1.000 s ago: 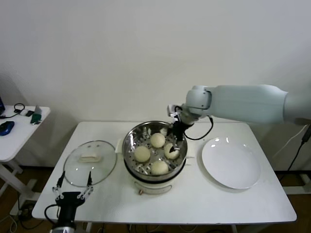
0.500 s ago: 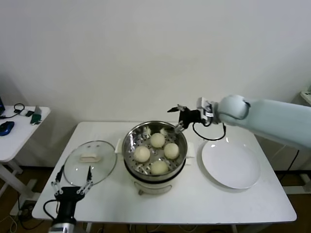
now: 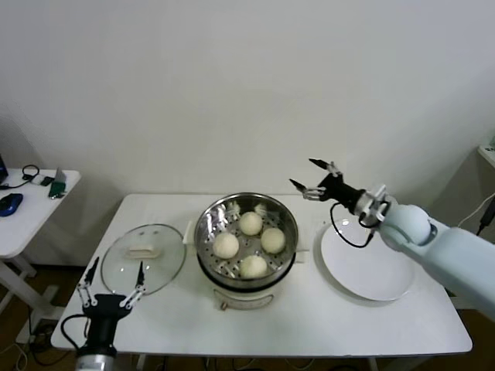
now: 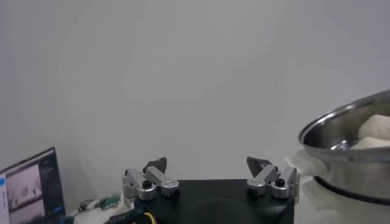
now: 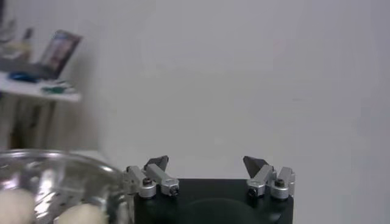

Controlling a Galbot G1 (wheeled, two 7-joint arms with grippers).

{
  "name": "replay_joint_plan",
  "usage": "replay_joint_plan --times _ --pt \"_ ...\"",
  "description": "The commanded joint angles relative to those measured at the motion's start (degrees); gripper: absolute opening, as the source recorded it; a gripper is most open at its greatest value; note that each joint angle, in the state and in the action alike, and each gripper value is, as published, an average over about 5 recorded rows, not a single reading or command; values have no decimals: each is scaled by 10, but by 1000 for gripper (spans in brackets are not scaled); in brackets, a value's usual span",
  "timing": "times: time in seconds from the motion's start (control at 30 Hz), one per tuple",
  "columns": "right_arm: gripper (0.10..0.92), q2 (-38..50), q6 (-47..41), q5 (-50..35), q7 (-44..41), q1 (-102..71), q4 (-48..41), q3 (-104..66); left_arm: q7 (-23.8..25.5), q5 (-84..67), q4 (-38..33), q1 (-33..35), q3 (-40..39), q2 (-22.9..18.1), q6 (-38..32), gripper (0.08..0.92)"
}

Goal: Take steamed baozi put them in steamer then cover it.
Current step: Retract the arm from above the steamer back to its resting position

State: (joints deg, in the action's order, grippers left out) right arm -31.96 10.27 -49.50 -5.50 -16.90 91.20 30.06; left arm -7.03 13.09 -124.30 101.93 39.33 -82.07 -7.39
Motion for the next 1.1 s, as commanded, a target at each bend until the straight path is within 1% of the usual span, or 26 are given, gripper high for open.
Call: replay_joint_plan --times 0.03,0.17,0.27,0.33,0.4,0.5,0.63,0.83,1.1 --pt "823 -61 42 61 73 -410 20 -431 1 190 -31 5 4 -2 60 823" --pt "823 -113 21 108 88 -470 22 -504 1 298 -25 -8 9 11 106 823" --pt "823 -141 -12 143 109 -508 31 -546 15 432 -3 -31 22 28 98 823" --pt "823 -157 -31 152 115 -529 38 -569 31 524 11 -47 30 37 84 823" --pt "823 -173 -45 153 112 -549 44 -592 47 581 24 -60 27 48 88 823" --pt "823 -187 -86 154 94 -574 52 -621 53 609 50 -75 13 66 102 823" --pt "823 -192 -135 159 69 -602 70 -647 47 621 91 -94 -1 80 117 823" --pt "823 -199 -140 175 59 -637 87 -670 36 613 184 -149 -25 88 122 823" --pt "823 -220 -130 194 56 -674 102 -697 26 636 292 -228 -46 102 105 823"
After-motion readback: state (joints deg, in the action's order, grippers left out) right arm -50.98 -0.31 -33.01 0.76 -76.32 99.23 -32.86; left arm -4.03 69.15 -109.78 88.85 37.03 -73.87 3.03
